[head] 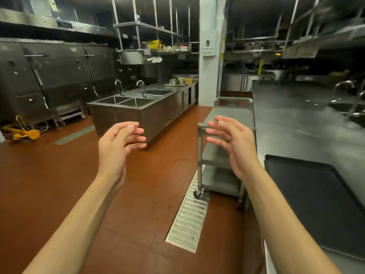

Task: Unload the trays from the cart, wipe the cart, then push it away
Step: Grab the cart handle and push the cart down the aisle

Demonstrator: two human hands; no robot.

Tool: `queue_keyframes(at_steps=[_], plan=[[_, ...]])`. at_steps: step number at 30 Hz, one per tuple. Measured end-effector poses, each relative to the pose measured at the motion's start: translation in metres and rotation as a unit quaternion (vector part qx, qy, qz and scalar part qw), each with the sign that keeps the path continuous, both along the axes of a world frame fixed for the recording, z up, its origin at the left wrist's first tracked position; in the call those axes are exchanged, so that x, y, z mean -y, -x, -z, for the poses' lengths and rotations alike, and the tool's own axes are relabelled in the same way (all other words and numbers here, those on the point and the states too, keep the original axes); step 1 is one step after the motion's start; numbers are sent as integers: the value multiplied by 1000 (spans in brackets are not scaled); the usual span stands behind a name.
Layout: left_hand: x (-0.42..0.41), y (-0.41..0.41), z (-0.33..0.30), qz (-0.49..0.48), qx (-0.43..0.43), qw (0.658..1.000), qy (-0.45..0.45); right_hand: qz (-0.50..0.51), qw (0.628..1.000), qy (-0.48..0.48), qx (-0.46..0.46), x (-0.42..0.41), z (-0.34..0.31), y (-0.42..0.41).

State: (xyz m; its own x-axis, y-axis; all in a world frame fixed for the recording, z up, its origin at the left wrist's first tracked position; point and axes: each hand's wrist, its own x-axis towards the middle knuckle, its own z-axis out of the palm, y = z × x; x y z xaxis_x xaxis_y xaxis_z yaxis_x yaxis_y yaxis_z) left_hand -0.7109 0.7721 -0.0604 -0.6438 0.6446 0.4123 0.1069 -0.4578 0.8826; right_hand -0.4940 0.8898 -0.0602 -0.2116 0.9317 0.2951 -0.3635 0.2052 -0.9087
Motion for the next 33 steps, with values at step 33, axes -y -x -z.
queue_keyframes(at_steps=[33], plan=[[-736, 186, 39, 236, -29, 968, 74, 270, 960, 75, -31, -604, 26, 141]])
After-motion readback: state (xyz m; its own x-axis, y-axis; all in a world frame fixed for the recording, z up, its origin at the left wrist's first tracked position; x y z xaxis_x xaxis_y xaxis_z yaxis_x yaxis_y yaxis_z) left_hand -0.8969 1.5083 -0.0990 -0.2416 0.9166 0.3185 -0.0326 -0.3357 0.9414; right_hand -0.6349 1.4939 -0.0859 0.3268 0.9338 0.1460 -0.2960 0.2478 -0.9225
